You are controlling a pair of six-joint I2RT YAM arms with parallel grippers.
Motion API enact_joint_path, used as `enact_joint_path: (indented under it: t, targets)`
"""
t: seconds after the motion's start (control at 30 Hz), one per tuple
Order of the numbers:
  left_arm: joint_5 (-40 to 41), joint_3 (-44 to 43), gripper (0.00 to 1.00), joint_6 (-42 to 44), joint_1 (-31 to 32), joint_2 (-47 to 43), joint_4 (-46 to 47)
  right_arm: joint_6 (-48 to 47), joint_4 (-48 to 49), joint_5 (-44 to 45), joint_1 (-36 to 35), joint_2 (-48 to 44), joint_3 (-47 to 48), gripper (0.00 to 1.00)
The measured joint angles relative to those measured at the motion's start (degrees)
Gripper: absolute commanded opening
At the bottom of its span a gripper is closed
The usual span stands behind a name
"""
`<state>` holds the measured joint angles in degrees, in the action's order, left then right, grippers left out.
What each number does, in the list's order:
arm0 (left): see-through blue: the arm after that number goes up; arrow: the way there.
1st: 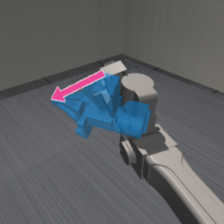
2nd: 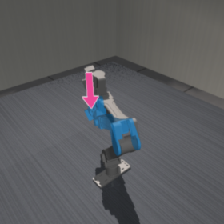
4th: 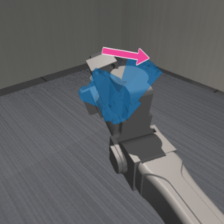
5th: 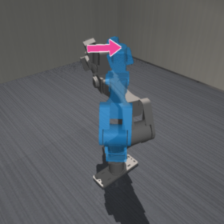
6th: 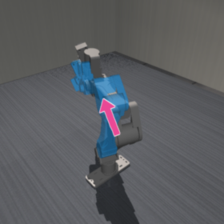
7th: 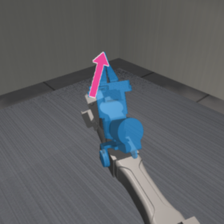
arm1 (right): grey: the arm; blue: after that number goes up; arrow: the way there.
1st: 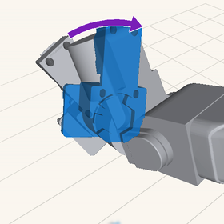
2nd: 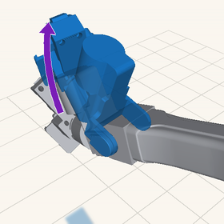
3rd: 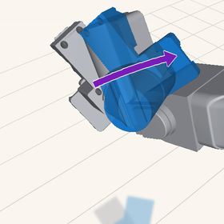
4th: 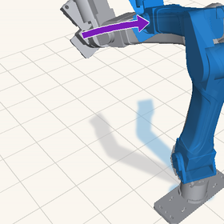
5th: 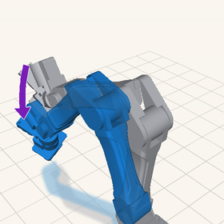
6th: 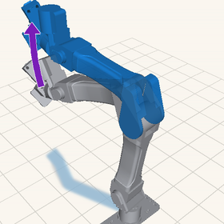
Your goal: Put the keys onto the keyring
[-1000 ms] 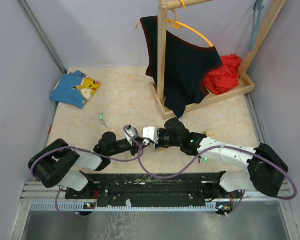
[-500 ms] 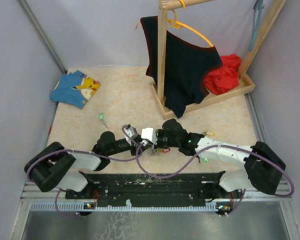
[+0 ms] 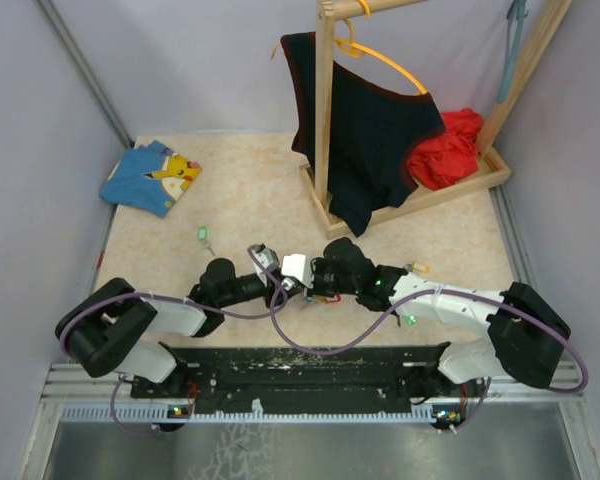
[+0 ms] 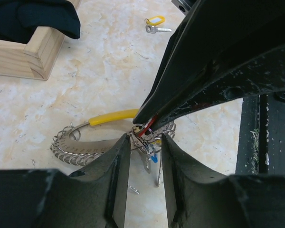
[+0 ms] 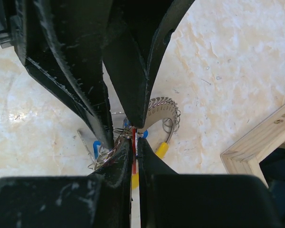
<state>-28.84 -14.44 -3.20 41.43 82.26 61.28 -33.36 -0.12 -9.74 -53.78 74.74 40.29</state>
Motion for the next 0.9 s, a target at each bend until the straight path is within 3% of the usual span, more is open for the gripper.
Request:
enact_joint_path:
  t: [0.23, 0.47, 0.63, 0.8, 0.9]
  targets:
    - [0.11, -1.81, 0.21, 0.35, 0.00, 2.38, -0.44, 0.46, -0.22, 0.26, -0.02, -0.02, 0.02, 0.00]
    - [0.50, -1.84, 0.29, 1.14, 0.07, 3.37, -0.68, 0.59, -1.49, 1.09, -0.04, -0.61, 0.00, 0.00]
    - [0.96, -2.12, 0.28, 1.60, 0.07, 3.91, -0.85, 0.59, -1.88, 1.03, -0.07, -1.55, 0.00, 0.00]
    - [0.92, -2.43, 0.02, 1.77, 0.07, 4.26, -0.83, 0.59, -2.05, 1.07, -0.07, -1.55, 0.00, 0.00]
    - [0.92, -2.43, 0.01, 1.99, 0.07, 4.26, -0.83, 0.61, -2.58, 1.27, -0.07, -1.55, 0.00, 0.00]
